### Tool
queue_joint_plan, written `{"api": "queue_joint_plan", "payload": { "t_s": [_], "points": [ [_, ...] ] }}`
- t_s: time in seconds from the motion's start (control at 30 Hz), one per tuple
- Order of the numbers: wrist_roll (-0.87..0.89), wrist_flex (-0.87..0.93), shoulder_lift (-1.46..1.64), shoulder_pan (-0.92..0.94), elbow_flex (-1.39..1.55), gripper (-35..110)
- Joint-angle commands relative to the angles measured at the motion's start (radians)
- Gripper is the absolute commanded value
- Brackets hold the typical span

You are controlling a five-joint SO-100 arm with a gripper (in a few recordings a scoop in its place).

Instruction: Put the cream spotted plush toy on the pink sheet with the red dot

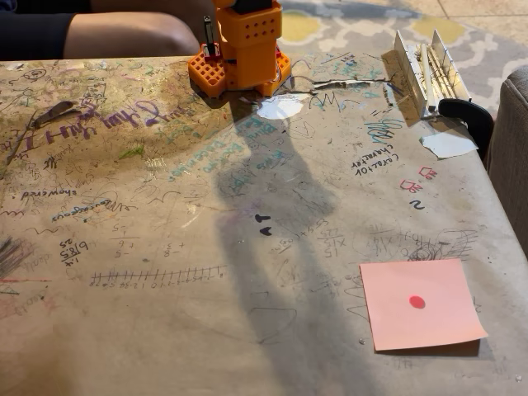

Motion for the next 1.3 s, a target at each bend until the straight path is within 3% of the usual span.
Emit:
{"api": "queue_joint_plan", "payload": {
  "t_s": [0.0,0.37,0.47,0.6,0.7,0.87,1.27],
  "points": [
    [-0.109,-0.035,-0.072,-0.051,0.156,38],
    [-0.209,0.229,0.601,-0.028,0.518,35],
    [-0.236,0.270,0.813,0.055,0.630,31],
    [-0.255,0.213,0.867,0.215,0.746,8],
    [-0.293,0.183,0.951,0.268,0.871,2],
    [-0.276,0.146,0.979,0.339,0.999,0],
    [-0.229,-0.002,1.008,0.308,1.327,0]
  ]
}}
